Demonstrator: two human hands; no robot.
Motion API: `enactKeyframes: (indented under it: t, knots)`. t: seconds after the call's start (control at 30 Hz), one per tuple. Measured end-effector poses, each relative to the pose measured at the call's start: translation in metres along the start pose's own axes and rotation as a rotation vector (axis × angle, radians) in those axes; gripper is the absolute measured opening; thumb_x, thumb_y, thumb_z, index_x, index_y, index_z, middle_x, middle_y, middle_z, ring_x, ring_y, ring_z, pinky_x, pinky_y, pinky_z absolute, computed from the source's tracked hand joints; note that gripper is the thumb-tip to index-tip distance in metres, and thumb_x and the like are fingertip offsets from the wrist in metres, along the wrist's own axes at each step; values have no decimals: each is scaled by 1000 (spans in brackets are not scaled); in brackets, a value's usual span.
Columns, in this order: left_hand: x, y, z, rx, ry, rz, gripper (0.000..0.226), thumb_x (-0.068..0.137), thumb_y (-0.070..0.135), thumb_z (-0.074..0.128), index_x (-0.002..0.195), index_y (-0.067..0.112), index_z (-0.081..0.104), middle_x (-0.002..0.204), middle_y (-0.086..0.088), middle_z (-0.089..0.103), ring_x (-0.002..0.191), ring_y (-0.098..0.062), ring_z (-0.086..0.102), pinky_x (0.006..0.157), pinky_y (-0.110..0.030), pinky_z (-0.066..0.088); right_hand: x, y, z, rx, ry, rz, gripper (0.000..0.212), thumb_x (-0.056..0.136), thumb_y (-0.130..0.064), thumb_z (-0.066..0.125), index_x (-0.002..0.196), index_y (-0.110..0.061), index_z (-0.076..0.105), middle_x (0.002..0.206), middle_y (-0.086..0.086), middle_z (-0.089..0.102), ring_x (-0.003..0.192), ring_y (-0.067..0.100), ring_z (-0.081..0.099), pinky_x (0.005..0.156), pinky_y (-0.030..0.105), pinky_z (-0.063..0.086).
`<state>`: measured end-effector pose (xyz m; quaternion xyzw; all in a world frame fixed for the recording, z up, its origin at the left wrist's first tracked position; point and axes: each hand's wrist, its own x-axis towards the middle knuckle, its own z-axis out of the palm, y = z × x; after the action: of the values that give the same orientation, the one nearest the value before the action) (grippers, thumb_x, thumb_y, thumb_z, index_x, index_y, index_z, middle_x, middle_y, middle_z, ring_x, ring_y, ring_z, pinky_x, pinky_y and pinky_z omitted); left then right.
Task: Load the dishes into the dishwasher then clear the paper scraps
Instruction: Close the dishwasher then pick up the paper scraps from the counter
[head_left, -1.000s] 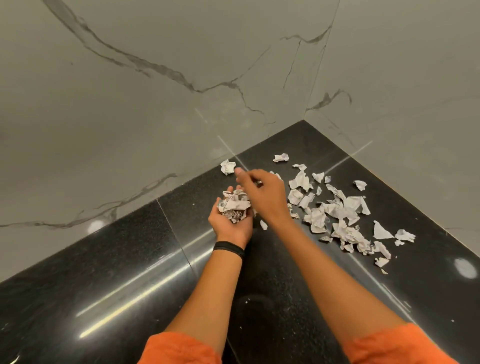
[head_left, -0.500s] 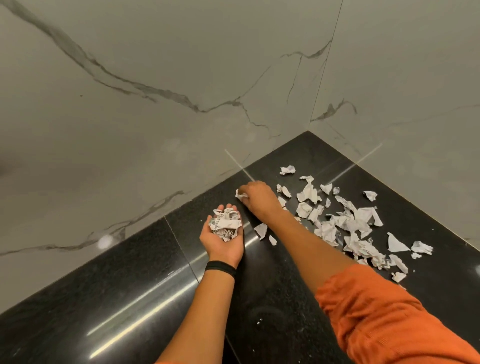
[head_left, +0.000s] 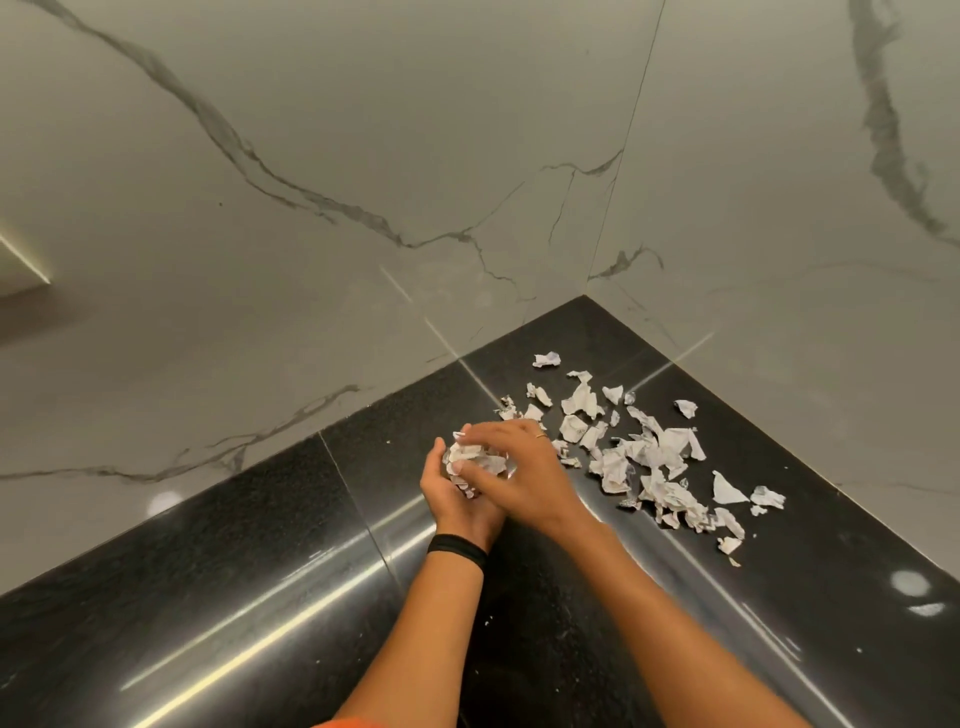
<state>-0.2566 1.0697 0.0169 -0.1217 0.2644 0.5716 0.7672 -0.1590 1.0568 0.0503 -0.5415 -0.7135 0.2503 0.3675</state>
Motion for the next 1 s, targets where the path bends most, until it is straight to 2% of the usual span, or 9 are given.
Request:
enactKeyframes:
  t: [0.1,0.17,0.3,0.43,0.57,0.67,0.77,0.87,1.0]
  knots:
    - [1,3,-2,-44,-25,46,39,94,38,56,118,9,64,108,-13,68,108,-28,63,113,-41,39,6,-1,-12,217,118,105,16,97,-33,66,109,-30,76,109,-18,72,110,1,60,94,18,45]
    - [2,6,-3,-46,-13,72,38,95,37,54,119,9,63,107,-13,68,106,-28,63,112,-40,40,12,9,-15,178,145,185,17,99,-26,62,109,-24,76,106,-14,73,104,-1,63,91,21,49]
    - [2,14,-8,-38,24,97,39,97,36,53,122,7,63,114,-14,66,111,-29,61,100,-37,48,12,46,3,-260,-153,152,33,94,-16,64,127,-16,69,122,3,69,115,21,60,100,34,43]
    - [3,22,-17,-44,89,134,45,97,36,52,131,7,59,126,-14,61,117,-29,58,108,-36,43,-5,65,30,-481,-321,23,26,93,-18,58,116,-18,71,116,3,63,106,27,54,87,38,46]
    - [0,23,-20,-19,85,141,35,97,34,52,117,8,63,109,-11,65,107,-28,62,101,-36,47,-17,66,26,-420,-178,23,14,93,-15,59,97,-15,72,98,2,67,95,25,60,79,37,47]
    - [-2,20,-20,15,88,117,35,96,34,55,116,7,64,112,-13,65,112,-29,60,108,-37,44,-16,46,11,-60,159,200,15,94,-18,68,108,-20,75,97,-8,72,92,8,66,83,28,53]
    - [-2,12,-25,52,72,94,38,95,35,57,119,7,63,122,-15,62,118,-29,58,112,-39,41,-12,7,-4,217,253,203,19,93,-18,73,111,-23,73,98,-13,73,93,4,68,84,20,55]
    - [-7,1,-28,143,16,19,51,95,41,54,128,3,63,132,-18,63,127,-32,57,117,-42,36,-12,-22,-9,184,154,71,15,93,-19,73,108,-18,73,99,-11,73,93,5,67,82,18,53]
    - [-21,-3,-24,160,-9,-45,43,91,44,62,116,9,69,117,-14,68,117,-29,62,114,-42,39,-13,-16,3,-136,-94,35,19,90,-37,71,108,-32,75,96,-15,73,93,1,55,77,15,41]
